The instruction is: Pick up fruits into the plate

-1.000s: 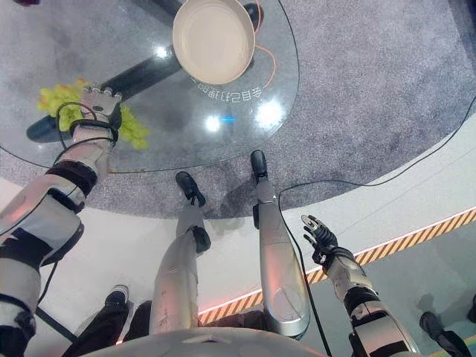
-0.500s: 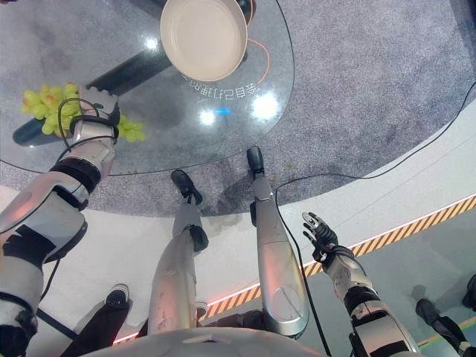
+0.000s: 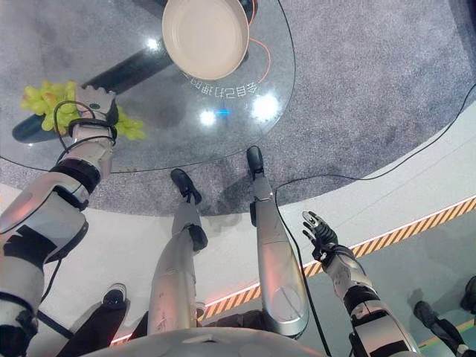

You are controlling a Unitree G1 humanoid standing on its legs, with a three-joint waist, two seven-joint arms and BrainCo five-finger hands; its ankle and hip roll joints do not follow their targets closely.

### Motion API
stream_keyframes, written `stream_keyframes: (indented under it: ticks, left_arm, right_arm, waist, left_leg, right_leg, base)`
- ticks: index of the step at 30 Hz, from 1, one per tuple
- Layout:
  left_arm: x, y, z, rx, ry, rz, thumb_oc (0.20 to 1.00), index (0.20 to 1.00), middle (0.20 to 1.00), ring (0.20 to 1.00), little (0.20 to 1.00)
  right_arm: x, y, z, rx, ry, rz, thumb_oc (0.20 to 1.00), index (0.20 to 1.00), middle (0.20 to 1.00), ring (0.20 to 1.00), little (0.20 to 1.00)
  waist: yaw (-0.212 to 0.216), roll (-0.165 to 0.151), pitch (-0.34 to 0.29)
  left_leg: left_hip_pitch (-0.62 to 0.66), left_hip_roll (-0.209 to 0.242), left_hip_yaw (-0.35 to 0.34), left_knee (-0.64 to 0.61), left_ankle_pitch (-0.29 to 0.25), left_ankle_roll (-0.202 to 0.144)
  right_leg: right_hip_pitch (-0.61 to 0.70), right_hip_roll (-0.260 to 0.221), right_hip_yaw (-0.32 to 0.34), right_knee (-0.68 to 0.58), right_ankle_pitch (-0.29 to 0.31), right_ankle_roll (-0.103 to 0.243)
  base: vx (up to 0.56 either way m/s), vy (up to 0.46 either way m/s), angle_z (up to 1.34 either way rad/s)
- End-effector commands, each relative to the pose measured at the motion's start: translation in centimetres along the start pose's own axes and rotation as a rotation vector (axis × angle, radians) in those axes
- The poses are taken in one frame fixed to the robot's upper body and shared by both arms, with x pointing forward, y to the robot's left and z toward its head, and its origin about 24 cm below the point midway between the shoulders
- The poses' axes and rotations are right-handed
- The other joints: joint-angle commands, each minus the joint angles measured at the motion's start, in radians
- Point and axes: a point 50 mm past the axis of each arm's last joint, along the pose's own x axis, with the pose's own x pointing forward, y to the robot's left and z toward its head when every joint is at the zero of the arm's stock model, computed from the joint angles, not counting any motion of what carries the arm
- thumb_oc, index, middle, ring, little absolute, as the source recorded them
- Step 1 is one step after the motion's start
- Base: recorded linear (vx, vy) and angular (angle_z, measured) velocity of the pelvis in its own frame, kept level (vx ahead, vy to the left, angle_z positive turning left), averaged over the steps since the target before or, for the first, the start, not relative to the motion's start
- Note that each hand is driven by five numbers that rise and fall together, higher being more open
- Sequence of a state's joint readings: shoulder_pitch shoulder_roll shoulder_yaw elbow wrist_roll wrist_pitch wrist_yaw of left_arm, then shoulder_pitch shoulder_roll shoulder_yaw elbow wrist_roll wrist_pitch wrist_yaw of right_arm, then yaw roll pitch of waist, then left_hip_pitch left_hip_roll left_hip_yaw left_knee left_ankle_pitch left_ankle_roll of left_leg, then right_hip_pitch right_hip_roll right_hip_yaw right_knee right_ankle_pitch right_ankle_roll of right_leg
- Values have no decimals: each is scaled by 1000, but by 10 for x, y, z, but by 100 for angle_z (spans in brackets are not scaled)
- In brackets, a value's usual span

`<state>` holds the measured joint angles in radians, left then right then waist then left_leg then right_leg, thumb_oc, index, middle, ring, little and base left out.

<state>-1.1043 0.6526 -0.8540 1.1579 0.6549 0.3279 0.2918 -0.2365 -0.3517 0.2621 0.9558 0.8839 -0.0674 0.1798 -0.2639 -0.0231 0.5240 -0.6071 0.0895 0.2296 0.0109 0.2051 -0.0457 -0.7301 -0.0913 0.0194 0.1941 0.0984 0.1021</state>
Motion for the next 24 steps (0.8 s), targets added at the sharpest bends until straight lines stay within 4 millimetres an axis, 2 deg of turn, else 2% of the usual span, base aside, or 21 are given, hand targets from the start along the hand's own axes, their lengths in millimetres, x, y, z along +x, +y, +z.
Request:
stream_keyframes:
  ticks: [1, 9, 14, 24]
  left_arm:
    - [3, 5, -23, -193, 63, 71, 200, 200, 200, 200, 200]
    - [1, 24, -30, -473, 9, 194, 200, 200, 200, 200, 200]
    - [-1, 31, -33, -527, -19, 252, 200, 200, 200, 200, 200]
    - [-6, 31, -31, -598, -68, 268, 200, 200, 200, 200, 200]
  right_arm:
    - [-5, -1, -7, 6, 4, -3, 1000, 1000, 1000, 1000, 1000]
    - [-8, -5, -12, 27, -3, -39, 1000, 1000, 1000, 1000, 1000]
    - [-8, -6, -12, 38, -4, -48, 1000, 1000, 1000, 1000, 1000]
    - [-10, -13, -16, 36, 9, -73, 1000, 1000, 1000, 1000, 1000]
  waist:
    - [28, -42, -4]
    - [65, -7, -4]
    - [82, 1, -4]
    - [95, 11, -4]
  left_leg:
    - [24, -31, -31, 97, -129, -18]
    - [108, -39, -48, 51, -124, -15]
    - [149, -40, -55, 34, -121, -13]
    - [232, -42, -58, 15, -127, -12]
  right_leg:
    - [46, 73, -28, -27, 22, -25]
    - [124, 62, -43, -41, 3, -22]
    - [165, 57, -56, -47, 1, -21]
    - [246, 50, -71, -55, -14, -16]
  base:
    - [0, 0, 0]
    - [-7, -5, 2]
    - [-8, -20, 7]
    - [6, 0, 4]
